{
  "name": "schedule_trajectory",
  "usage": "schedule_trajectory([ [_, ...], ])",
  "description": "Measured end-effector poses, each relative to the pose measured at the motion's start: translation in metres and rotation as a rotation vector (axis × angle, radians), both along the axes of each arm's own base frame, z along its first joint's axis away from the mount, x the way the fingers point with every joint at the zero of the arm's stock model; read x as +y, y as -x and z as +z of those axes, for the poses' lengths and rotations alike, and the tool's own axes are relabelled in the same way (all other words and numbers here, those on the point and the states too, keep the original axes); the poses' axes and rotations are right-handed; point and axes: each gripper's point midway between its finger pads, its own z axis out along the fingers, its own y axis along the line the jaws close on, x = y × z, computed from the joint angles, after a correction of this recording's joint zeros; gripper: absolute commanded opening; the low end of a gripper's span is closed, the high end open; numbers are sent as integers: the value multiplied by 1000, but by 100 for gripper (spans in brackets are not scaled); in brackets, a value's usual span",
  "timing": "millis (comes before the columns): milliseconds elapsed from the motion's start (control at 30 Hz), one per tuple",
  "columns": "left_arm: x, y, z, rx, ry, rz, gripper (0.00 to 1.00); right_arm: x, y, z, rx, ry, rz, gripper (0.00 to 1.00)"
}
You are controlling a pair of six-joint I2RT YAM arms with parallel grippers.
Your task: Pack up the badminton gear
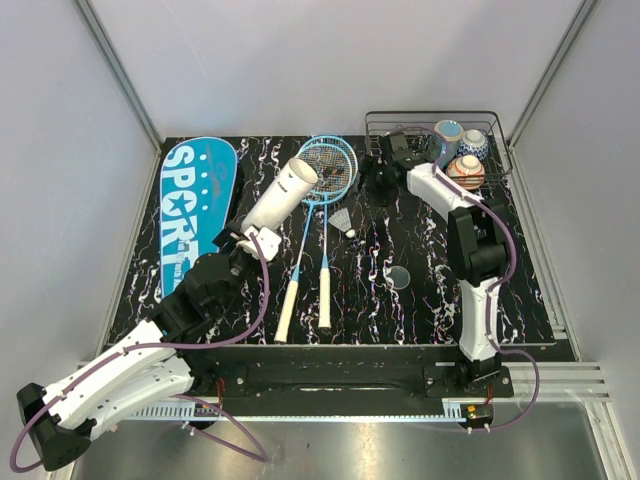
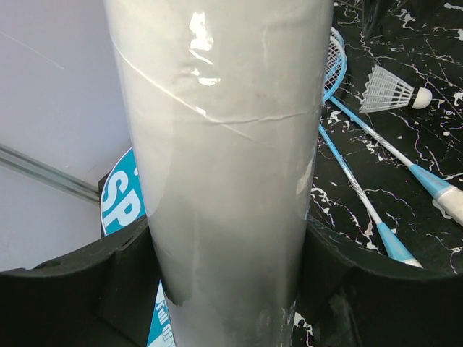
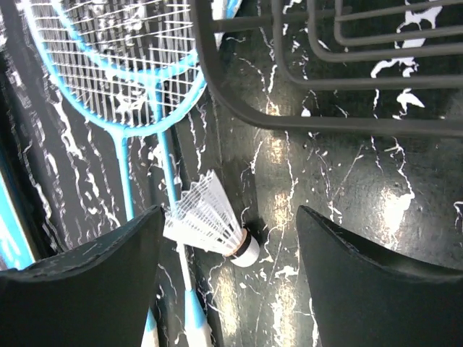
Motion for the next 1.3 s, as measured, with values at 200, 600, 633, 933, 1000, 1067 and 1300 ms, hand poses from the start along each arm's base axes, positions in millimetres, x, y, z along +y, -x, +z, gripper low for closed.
schedule_trajectory([
  [200, 0, 0, 0, 0, 0, 0, 6, 16, 9, -15, 73, 102, -104, 85],
  [600, -2, 1, 0, 2, 4, -10, 6, 37, 16, -36, 80, 323, -92, 53],
  [633, -2, 1, 0, 3, 4, -11, 6, 35, 17, -36, 78, 341, -89, 47],
  [933, -3, 1, -1, 8, 7, -16, 6, 25, 22, -39, 85, 399, -59, 21],
  [1000, -3, 1, -1, 8, 7, -16, 5, 27, 25, -42, 91, 385, -50, 10],
  [1067, -3, 1, -1, 8, 8, -16, 6, 26, 30, -45, 101, 383, -48, 4],
  [1300, -3, 1, -1, 8, 8, -17, 5, 17, 52, -28, 81, 350, -52, 0],
])
